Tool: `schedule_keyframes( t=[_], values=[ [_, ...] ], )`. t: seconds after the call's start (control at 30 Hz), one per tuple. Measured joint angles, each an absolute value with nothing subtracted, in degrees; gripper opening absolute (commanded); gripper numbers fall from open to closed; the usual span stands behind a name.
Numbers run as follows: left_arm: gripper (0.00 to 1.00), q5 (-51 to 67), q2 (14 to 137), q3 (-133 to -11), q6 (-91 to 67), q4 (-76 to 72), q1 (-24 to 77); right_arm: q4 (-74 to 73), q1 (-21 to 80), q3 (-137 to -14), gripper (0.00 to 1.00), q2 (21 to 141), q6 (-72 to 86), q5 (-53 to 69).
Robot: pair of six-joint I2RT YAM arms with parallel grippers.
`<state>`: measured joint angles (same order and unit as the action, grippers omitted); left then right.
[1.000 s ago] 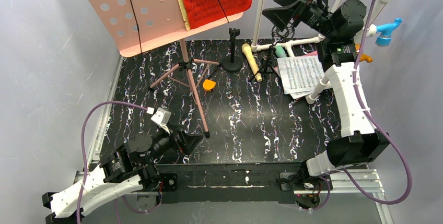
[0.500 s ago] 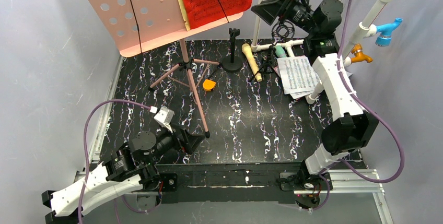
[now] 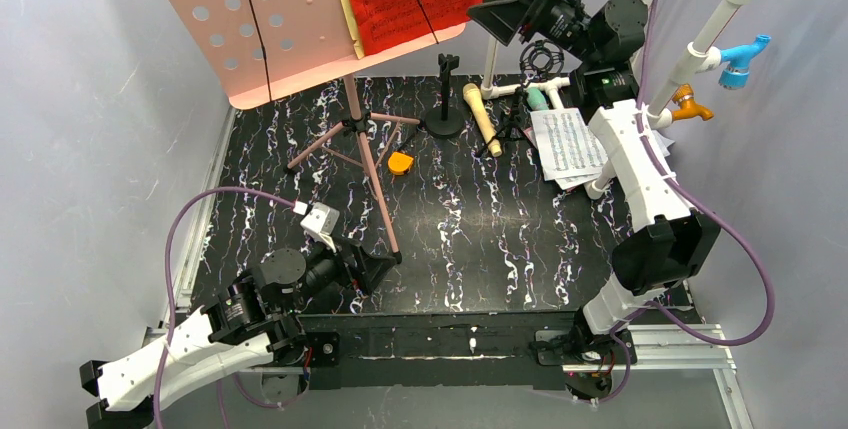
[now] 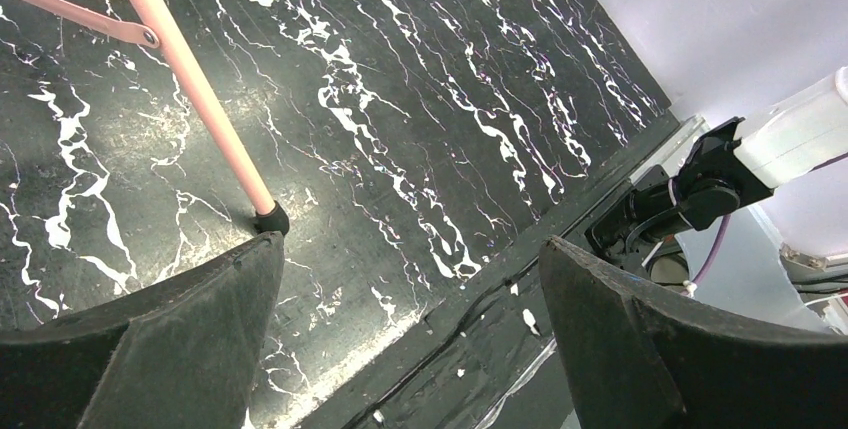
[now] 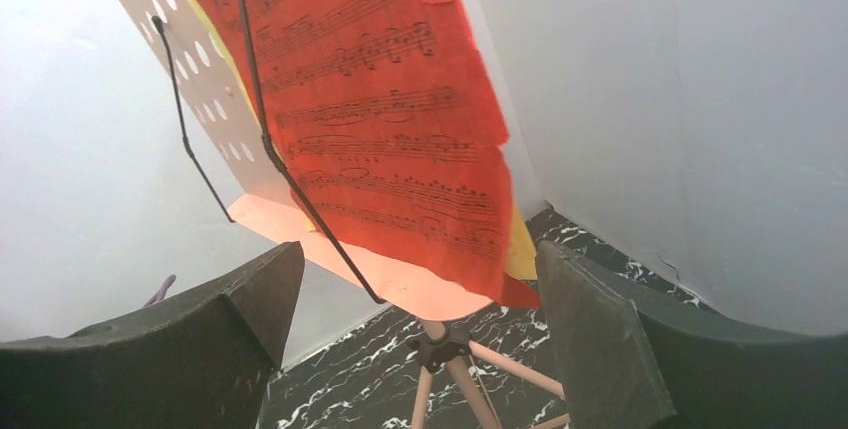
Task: Pack up the instrument practice props
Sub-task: Pick up the sheet music from the music stand.
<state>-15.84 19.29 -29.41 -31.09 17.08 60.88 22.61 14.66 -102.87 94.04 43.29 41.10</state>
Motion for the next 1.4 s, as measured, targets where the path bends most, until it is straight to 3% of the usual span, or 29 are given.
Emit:
schedule_keyframes(
  t=[0.53, 0.6, 0.67, 1.4],
  values=[
    [0.98, -15.81, 19.42, -29.41, -31.09, 16.62, 60.88, 24.16, 15.46, -102.98, 0.79, 94.02, 43.35, 42.17],
    [1.0, -15.81, 19.42, -29.41, -31.09, 16.29, 60.88, 24.18, 15.46, -102.98, 0.6, 94.02, 43.35, 42.41],
    [1.0, -15.75, 19.44, -29.41, -31.11, 16.25, 60.88, 24.23, 15.46, -102.98, 0.56, 93.97, 43.13, 42.63],
    [1.0, -15.55, 21.23, -29.41, -31.05, 15.14, 60.88, 19.4, 15.51, -104.9, 0.57, 94.37, 38.65, 38.46]
  ],
)
